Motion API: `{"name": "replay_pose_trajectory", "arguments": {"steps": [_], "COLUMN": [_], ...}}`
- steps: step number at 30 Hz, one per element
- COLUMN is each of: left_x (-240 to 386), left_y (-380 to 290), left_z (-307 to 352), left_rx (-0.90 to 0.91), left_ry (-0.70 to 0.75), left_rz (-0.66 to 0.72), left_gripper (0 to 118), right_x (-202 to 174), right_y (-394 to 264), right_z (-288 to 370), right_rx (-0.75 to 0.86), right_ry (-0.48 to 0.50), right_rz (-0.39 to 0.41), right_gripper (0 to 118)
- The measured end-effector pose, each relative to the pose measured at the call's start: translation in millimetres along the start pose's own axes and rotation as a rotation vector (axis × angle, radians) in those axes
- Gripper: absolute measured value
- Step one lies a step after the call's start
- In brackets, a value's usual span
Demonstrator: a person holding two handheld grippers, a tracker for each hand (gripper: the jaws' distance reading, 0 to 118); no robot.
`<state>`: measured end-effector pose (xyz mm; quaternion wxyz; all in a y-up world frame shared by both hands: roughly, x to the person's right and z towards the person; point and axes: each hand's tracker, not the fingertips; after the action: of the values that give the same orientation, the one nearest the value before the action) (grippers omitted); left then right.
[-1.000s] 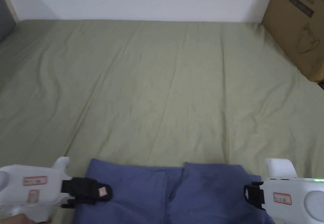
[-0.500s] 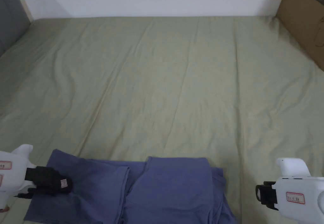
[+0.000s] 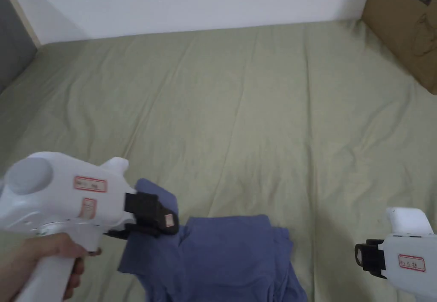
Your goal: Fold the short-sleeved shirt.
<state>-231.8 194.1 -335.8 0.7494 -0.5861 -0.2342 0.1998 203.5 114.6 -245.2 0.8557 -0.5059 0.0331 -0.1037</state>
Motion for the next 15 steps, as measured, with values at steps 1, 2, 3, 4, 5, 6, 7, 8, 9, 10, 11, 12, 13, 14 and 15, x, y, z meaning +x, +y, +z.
{"name": "replay_pose_trajectory", "arguments": {"steps": [1, 2, 3, 4, 5, 6, 7, 8, 9, 10, 11, 12, 13, 14, 15], "left_x": [9, 18, 28, 36, 43, 48, 51, 53, 56, 59, 62, 71, 76, 78, 80], "left_y": [1, 2, 3, 4, 4, 5, 7, 9, 10, 10, 9, 7, 7, 7, 7], "left_z": [-13, -26, -43, -57, -70, -83, -97, -109, -117, -125, -130, -134, -136, -136, -134], "left_rx": [-0.016, -0.047, -0.082, -0.107, -0.123, -0.140, -0.161, -0.169, -0.172, -0.182, -0.190, -0.184, -0.188, -0.193, -0.186], "left_ry": [-0.011, -0.016, -0.012, 0.012, 0.041, 0.053, 0.054, 0.055, 0.050, 0.034, 0.000, -0.038, -0.074, -0.100, -0.112], "left_rz": [-0.006, -0.041, -0.084, -0.112, -0.141, -0.164, -0.180, -0.173, -0.155, -0.157, -0.161, -0.154, -0.158, -0.174, -0.189], "left_gripper": [14, 14, 14, 14, 14, 15, 19, 31, 45, 64, 87, 98, 98, 100, 104], "right_x": [4, 8, 13, 18, 23, 27, 31, 34, 37, 40, 43, 46, 49, 50, 52], "right_y": [-1, -2, -4, -6, -7, -9, -11, -13, -15, -16, -18, -19, -20, -21, -22], "right_z": [1, 3, 4, 5, 5, 6, 6, 6, 6, 6, 5, 5, 5, 5, 5], "right_rx": [0.003, 0.005, 0.007, 0.009, 0.007, 0.006, 0.007, 0.004, 0.002, 0.000, -0.003, -0.008, -0.009, -0.010, -0.012], "right_ry": [-0.005, -0.009, -0.009, -0.010, -0.007, -0.001, 0.000, -0.004, -0.010, -0.015, -0.017, -0.019, -0.019, -0.018, -0.020], "right_rz": [-0.010, -0.020, -0.035, -0.055, -0.072, -0.083, -0.093, -0.101, -0.103, -0.107, -0.114, -0.124, -0.132, -0.136, -0.141], "right_gripper": [2, 2, 2, 2, 2, 2, 2, 2, 2, 2, 2, 2, 2, 2, 2]}}
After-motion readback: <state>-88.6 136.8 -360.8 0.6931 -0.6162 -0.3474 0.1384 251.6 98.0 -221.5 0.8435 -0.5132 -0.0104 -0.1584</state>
